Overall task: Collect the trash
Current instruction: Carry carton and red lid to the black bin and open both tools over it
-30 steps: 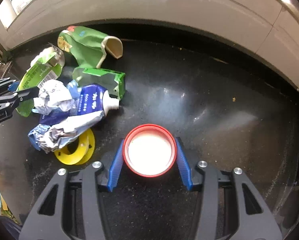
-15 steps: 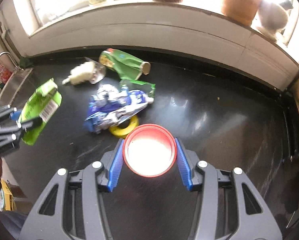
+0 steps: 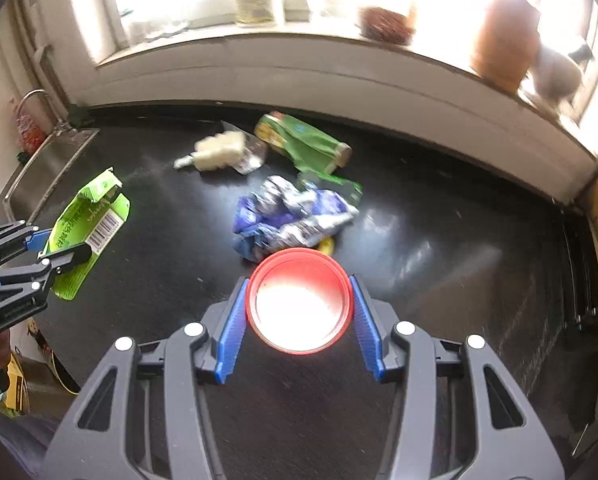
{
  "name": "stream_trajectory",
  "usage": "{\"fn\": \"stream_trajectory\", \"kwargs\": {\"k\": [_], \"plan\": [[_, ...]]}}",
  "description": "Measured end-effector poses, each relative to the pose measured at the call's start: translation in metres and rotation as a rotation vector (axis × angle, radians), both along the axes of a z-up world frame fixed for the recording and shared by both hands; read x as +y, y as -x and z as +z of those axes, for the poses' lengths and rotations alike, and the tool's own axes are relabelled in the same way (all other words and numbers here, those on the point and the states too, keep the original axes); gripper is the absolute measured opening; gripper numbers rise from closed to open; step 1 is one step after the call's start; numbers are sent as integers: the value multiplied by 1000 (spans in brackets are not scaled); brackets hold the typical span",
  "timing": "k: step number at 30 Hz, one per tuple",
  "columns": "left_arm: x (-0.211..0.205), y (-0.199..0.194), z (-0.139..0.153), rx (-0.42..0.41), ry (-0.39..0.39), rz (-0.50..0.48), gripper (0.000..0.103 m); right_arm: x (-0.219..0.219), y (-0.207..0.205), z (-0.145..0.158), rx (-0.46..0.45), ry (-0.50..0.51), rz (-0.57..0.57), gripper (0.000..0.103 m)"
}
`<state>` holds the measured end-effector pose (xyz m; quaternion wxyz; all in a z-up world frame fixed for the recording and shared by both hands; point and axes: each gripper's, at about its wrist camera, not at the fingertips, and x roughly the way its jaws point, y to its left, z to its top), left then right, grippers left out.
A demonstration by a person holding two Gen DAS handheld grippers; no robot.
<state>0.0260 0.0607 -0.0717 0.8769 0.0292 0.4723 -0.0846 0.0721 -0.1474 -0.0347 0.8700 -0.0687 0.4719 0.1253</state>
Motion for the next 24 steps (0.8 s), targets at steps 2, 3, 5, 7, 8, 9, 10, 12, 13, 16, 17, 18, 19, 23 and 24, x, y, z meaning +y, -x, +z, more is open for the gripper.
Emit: {"fn": "stream_trajectory", "kwargs": {"k": [2,3,5,7,8,9,10,12,13,16,17,18,19,23,24], "plan": [[17,6,6,-25,-8,58,36,20,-3,4,-12,-2,53,49],[26,11,9,-39,-12,90,36,38,-5,6,-20,-2,97,49],[51,25,15,-65,-16,168,36,73,-9,8,-22,-11,186,49],[78,44,18,-78,-23,255,36,110,-11,10,-20,-28,270,49],[95,58,19,-83,-27,310,36,126,-11,11,-20,-35,306,49],[108,69,19,-84,-31,354,36,151,-8,11,-18,-44,364,49],[122,81,18,-84,-37,401,36,174,-5,12,-17,-47,418,49],[154,113,15,-77,-42,512,36,225,7,12,-11,-64,536,49],[171,134,12,-72,-37,578,36,246,14,11,-4,-75,587,49],[205,183,2,-55,-34,721,36,315,43,6,34,-104,742,49],[218,204,-3,-41,-31,781,36,335,54,4,50,-111,786,49],[227,219,-7,-29,-30,822,36,359,70,0,72,-120,844,49],[235,235,-12,-18,-29,862,36,377,83,-3,90,-124,888,49],[263,299,-39,39,2,1000,36,441,141,-27,167,-113,1042,49],[268,312,-47,53,9,1020,36,458,159,-37,197,-104,1082,49]]}}
